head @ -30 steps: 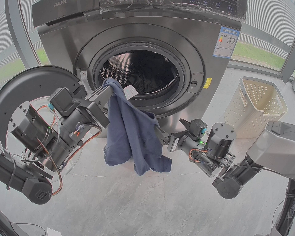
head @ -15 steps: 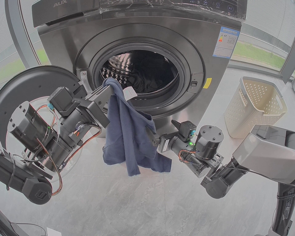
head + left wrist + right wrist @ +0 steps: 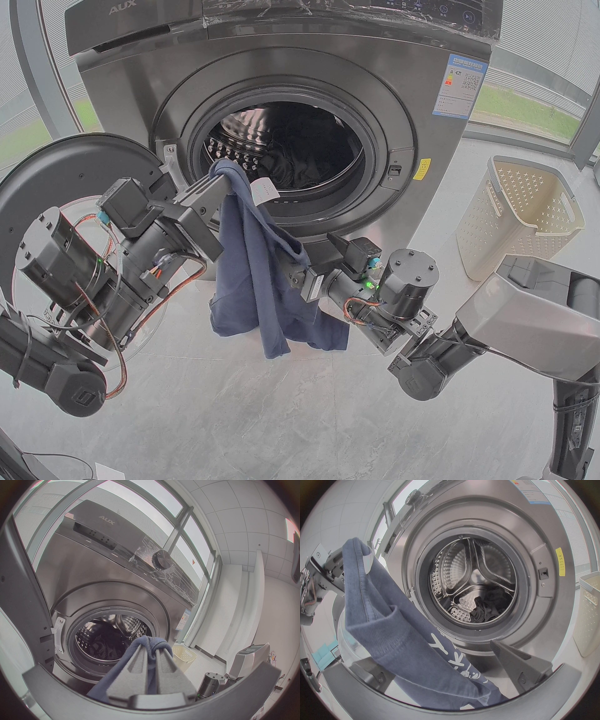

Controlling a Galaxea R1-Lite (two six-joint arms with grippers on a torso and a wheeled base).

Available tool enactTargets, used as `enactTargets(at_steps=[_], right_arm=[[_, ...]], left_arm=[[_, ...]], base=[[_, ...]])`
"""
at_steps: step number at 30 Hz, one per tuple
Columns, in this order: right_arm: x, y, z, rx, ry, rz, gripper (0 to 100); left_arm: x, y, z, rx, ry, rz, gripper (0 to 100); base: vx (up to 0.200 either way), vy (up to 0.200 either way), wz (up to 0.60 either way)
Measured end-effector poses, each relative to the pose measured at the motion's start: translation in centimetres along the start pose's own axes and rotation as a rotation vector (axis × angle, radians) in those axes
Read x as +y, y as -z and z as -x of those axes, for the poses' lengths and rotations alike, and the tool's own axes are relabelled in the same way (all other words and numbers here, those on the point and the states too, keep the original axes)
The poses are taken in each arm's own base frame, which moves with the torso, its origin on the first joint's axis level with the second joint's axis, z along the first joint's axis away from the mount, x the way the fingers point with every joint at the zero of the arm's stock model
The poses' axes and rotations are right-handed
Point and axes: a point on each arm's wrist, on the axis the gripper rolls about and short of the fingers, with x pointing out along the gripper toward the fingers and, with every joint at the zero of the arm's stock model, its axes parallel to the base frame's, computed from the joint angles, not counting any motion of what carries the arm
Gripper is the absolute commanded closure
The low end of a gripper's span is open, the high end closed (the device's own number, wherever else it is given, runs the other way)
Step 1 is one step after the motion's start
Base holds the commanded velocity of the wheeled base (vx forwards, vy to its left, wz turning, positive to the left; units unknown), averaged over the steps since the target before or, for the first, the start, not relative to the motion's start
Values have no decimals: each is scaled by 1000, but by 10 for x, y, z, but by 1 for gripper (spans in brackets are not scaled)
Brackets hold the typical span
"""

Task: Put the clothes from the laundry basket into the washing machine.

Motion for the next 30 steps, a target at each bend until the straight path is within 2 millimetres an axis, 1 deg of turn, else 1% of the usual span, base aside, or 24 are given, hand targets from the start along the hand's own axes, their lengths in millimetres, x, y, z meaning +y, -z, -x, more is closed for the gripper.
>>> enactTargets(at_steps=[6, 10, 15, 16, 17, 20, 21, 25, 30], right_arm=[[0, -1, 0, -3, -1, 0, 100], [-7, -13, 7, -13, 14, 4, 100], [-15, -41, 17, -60, 41, -11, 100], [-17, -52, 20, -81, 53, -22, 100], [-18, -56, 21, -88, 57, -25, 100], [-22, -78, 29, -136, 76, -43, 100], [-24, -86, 33, -154, 82, -47, 100], [-29, -109, 53, -207, 94, -55, 100], [-31, -133, 72, -264, 101, -59, 100]], left_arm=[[1, 1, 1, 3, -3, -1, 100], [3, 1, 2, 7, -11, -5, 100], [7, 3, 3, 14, -22, -9, 100], [8, 4, 3, 18, -26, -10, 100], [8, 4, 3, 19, -28, -11, 100], [11, 7, 4, 28, -35, -13, 100], [12, 8, 4, 32, -39, -15, 100], [14, 12, 6, 54, -50, -16, 100], [16, 16, 10, 96, -62, -20, 100]], base=[[0, 0, 0], [0, 0, 0], [0, 0, 0], [0, 0, 0], [0, 0, 0], [0, 0, 0], [0, 0, 0], [0, 0, 0], [0, 0, 0]])
